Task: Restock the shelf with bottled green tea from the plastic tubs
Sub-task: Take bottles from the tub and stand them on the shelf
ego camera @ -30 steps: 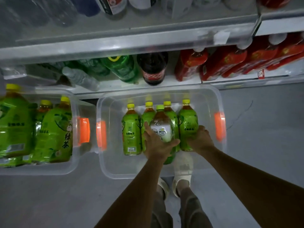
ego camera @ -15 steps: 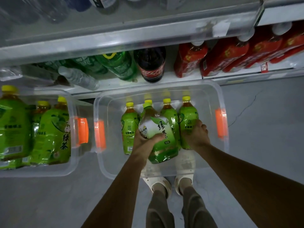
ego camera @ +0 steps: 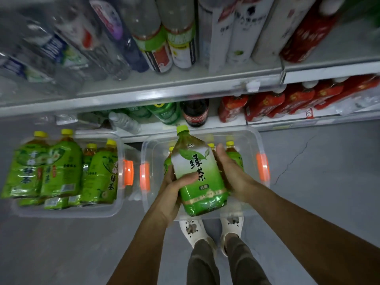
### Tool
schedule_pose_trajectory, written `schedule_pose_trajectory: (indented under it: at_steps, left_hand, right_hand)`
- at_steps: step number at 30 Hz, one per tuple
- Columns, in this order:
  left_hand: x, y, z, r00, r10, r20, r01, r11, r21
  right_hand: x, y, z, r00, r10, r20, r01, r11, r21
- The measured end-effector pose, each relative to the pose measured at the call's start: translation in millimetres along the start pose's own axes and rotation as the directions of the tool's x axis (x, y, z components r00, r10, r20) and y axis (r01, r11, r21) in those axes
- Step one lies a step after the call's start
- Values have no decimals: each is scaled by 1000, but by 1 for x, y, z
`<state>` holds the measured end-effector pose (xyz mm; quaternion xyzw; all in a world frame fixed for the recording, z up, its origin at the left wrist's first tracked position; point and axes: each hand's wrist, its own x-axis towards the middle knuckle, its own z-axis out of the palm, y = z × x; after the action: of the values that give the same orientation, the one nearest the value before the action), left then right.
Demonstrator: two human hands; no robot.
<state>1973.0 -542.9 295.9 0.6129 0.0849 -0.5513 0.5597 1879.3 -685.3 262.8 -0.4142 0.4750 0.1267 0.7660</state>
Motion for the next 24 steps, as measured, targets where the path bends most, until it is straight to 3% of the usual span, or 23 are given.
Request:
schedule_pose_trajectory:
  at_steps: [2, 5, 11, 16, 19, 24]
  left_hand:
    - [-22, 25, 11, 998, 54, 28, -54, 998, 27]
    - [-57, 62, 27, 990, 118, 74, -122, 991, 53]
    - [-130, 137, 62, 953, 196, 230, -251, 937, 243]
    - [-200, 207, 95, 890, 334, 310, -445, 787, 427]
    - [-246, 251, 120, 792, 506, 341, -609, 629, 483]
    - [-309, 313, 162, 522, 755, 397, -816, 307, 490]
  right_hand:
    - [-28, -19, 1, 994, -51, 99, 50, 999, 15]
    - [-78, -55, 10, 980, -162, 114, 168, 985, -42]
    - [-192, -125, 25, 920, -388, 49, 391, 918, -66]
    - [-272, -165, 24, 859, -510, -49, 506, 859, -73]
    - [-325, -195, 21, 784, -616, -76, 612, 787, -79]
    - [-415, -246, 13, 595, -799, -92, 790, 602, -119]
